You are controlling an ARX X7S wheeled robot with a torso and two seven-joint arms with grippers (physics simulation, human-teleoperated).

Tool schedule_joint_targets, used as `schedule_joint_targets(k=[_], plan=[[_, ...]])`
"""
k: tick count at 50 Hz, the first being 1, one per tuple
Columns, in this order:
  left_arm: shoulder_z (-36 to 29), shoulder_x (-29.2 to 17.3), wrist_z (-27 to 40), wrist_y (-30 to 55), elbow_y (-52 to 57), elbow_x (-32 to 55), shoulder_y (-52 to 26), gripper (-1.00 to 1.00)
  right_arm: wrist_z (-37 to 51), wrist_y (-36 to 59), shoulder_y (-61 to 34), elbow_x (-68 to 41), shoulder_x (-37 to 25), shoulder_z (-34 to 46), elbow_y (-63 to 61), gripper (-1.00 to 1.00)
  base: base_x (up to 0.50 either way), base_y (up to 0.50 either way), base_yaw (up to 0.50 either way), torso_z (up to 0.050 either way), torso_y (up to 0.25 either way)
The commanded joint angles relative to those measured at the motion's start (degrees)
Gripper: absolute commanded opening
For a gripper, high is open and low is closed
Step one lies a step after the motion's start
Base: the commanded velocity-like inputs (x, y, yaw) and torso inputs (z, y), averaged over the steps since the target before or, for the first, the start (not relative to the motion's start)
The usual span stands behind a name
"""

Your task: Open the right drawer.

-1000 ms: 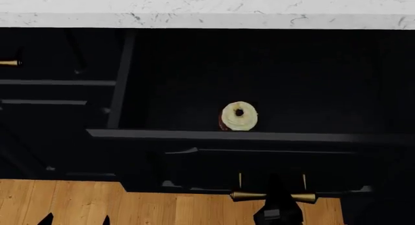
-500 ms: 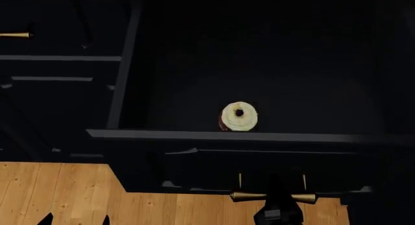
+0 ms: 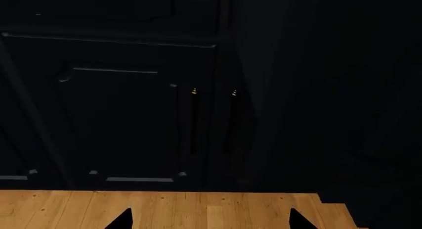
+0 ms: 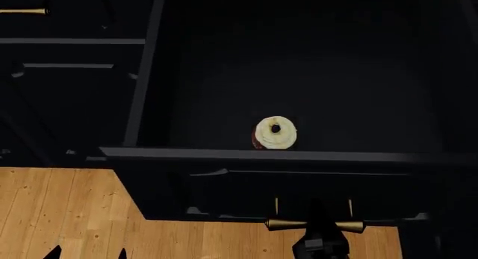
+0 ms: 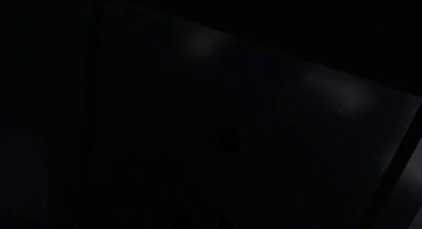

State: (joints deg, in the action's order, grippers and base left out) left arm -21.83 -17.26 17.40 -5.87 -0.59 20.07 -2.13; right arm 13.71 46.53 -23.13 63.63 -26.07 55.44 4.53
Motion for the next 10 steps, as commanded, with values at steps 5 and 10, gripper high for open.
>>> schedule_joint_targets(k=[5,10], plan=[[-0.2,-0.1,0.1,-0.4,-0.3,0.1,0.0,1.00,1.7,0.5,0.0,4.8,-0.2,0.3,-1.3,-1.00,-0.21,0.00,0.00,0.000,0.000],[-0.2,-0.2,0.2,-0.3,-0.2,0.2,0.0,1.00,1.7,0.6,0.1,4.8,-0.2,0.3,-1.3,-1.00,-0.21,0.00,0.00,0.000,0.002]])
